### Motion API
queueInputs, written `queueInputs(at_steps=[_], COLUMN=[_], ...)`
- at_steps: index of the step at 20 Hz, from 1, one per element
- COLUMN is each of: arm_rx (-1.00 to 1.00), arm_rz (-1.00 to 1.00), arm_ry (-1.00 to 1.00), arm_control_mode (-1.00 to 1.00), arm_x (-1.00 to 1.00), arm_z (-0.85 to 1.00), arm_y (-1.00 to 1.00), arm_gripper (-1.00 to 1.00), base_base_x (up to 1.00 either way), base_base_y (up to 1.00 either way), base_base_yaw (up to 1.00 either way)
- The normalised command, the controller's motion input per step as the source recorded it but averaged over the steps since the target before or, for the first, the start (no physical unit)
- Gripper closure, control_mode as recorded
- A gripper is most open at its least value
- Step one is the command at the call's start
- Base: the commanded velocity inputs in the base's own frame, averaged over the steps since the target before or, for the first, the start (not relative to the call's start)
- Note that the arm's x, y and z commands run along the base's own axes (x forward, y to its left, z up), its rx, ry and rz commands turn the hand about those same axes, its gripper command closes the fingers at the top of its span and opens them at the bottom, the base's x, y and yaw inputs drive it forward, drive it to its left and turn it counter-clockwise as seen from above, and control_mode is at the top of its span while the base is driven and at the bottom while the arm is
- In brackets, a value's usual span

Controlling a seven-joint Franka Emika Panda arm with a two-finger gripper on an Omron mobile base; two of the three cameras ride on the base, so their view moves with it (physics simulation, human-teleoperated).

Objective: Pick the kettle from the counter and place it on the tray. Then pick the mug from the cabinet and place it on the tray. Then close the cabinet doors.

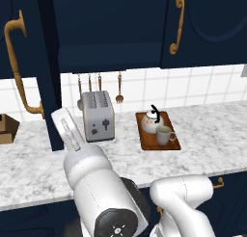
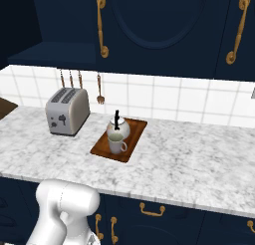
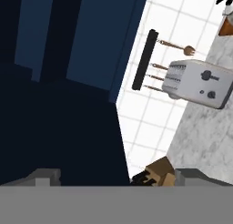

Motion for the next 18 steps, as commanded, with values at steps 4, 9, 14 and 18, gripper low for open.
queueInputs(at_steps=[4,9,14,18], arm_rx=[0.00,0.03,0.03,0.01], arm_rz=[-0.01,-0.04,-0.03,-0.03], arm_ry=[-0.16,-0.15,-0.18,-0.14], arm_control_mode=[-1.00,-1.00,-1.00,-1.00], arm_x=[0.00,-0.26,-0.94,-0.72], arm_z=[-0.09,-0.03,0.00,0.00], arm_y=[0.54,0.39,0.25,0.41], arm_gripper=[-1.00,-1.00,-1.00,-1.00], base_base_x=[0.00,0.00,0.00,0.00], base_base_y=[0.00,0.00,0.00,0.00], base_base_yaw=[0.00,0.00,0.00,0.00])
